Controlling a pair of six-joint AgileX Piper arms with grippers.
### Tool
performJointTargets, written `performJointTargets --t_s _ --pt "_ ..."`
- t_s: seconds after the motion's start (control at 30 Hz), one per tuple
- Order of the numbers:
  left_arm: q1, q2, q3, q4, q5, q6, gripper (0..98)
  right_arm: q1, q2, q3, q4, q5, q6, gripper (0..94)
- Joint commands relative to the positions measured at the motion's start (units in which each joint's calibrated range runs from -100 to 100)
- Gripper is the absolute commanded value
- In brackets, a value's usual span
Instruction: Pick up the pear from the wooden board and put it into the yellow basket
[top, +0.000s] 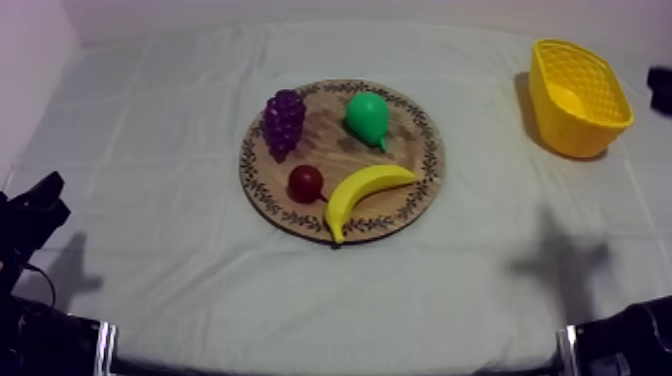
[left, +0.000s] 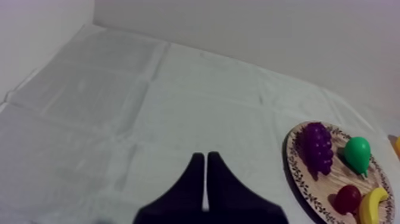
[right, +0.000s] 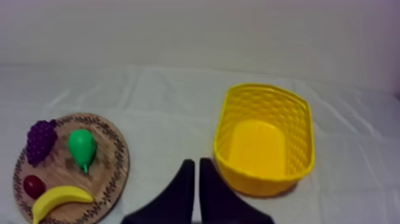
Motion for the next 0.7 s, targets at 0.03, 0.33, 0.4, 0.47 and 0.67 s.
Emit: performJointTargets --t_s 0.03,0.33,0.4,0.47,0.67 --pt "0.0 0.0 0.0 0.02 0.0 0.0 0.1 -0.8 13.2 -19.5 -1.3 5.3 0.1 0.4" --pt "0.0 0.0 0.0 0.02 0.0 0.0 0.1 -5.4 30.3 -34.4 -3.6 13.7 -0.2 0.4" --pt "0.0 0.0 0.0 0.02 0.0 0.0 0.1 -6.7 33.3 -36.1 -3.8 14.4 -0.5 0.4" --pt "0.0 0.0 0.0 0.02 0.0 0.0 0.1 -7.9 36.2 -37.7 -4.0 15.1 -0.8 0.4" --pt "0.0 0.0 0.0 0.02 0.0 0.0 0.1 -11.4 44.8 -42.1 -3.9 15.9 -2.4 0.5"
